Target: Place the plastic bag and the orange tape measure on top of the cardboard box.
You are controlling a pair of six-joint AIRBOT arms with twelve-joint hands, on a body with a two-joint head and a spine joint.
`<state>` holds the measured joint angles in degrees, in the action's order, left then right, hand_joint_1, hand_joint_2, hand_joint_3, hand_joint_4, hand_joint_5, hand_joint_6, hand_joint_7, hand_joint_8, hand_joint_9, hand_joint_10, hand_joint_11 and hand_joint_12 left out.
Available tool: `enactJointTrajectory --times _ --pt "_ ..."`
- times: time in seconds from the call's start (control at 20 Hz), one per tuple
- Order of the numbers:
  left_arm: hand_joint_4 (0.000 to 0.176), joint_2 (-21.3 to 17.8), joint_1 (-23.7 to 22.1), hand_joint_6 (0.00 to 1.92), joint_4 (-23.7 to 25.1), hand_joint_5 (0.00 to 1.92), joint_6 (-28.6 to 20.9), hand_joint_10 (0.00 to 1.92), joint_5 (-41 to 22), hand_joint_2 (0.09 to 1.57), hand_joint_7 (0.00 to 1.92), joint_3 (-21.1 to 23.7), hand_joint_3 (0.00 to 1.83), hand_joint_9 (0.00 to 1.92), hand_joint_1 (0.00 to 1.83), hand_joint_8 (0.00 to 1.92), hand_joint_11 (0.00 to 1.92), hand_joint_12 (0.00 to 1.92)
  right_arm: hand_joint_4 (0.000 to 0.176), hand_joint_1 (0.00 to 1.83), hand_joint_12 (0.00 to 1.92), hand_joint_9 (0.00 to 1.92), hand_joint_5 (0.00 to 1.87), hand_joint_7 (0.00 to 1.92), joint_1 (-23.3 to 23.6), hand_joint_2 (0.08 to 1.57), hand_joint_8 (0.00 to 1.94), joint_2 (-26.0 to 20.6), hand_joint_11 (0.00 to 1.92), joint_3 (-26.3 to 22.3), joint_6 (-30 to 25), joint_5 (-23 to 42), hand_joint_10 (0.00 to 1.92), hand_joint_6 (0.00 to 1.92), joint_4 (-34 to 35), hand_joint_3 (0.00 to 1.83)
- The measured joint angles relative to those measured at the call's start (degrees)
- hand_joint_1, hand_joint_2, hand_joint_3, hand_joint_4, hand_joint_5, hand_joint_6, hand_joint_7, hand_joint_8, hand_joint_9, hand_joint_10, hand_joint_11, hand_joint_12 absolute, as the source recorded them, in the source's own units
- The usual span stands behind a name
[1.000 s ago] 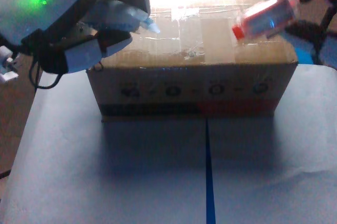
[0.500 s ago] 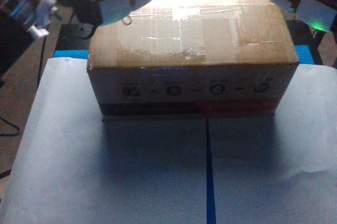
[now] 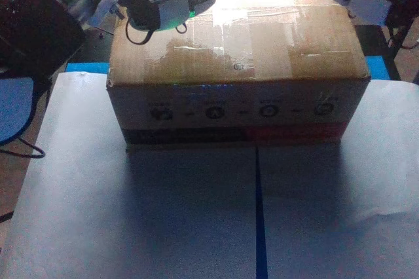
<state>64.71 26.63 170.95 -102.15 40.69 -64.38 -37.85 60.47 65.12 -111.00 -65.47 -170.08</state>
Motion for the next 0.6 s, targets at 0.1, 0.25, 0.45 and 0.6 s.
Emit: enactJointTrajectory --times 0.1,0.25,0.45,0.6 --pt "0.000 0.79 -0.09 0.98 -0.11 0.78 0.02 1.44 -1.27 1.17 0.87 -1.27 0.00 0.91 1.36 1.26 0.84 1.62 0.000 1.38 1.55 0.94 0.80 0.93 0.00 1.14 1.12 1.31 0.98 1.20 0.00 1.86 1.35 1.04 0.37 0.00" --pt "0.000 0.85 -0.09 1.14 0.00 0.71 0.00 1.49 -3.08 1.20 0.80 -1.51 0.00 0.82 1.35 1.30 0.73 1.65 0.000 1.37 1.59 0.91 0.79 0.90 0.00 1.16 1.20 3.43 0.92 3.23 -0.02 5.31 1.36 1.08 1.60 0.00" --pt "0.000 1.20 -0.09 1.17 -0.09 0.72 0.02 1.43 -3.78 1.19 0.82 -2.38 0.00 0.85 1.36 1.24 0.72 1.60 0.000 1.28 1.68 0.95 0.89 0.97 0.22 1.14 1.22 5.01 0.88 5.31 -0.09 6.97 1.44 0.98 3.72 0.00" --pt "0.000 1.27 0.04 1.16 0.02 0.70 0.00 1.48 -4.57 1.20 0.79 -2.38 0.00 0.83 1.35 1.29 0.74 1.61 0.000 1.14 1.92 0.65 0.68 0.67 0.22 1.09 1.50 5.07 0.66 5.53 -0.11 7.82 1.73 0.88 3.67 0.00"
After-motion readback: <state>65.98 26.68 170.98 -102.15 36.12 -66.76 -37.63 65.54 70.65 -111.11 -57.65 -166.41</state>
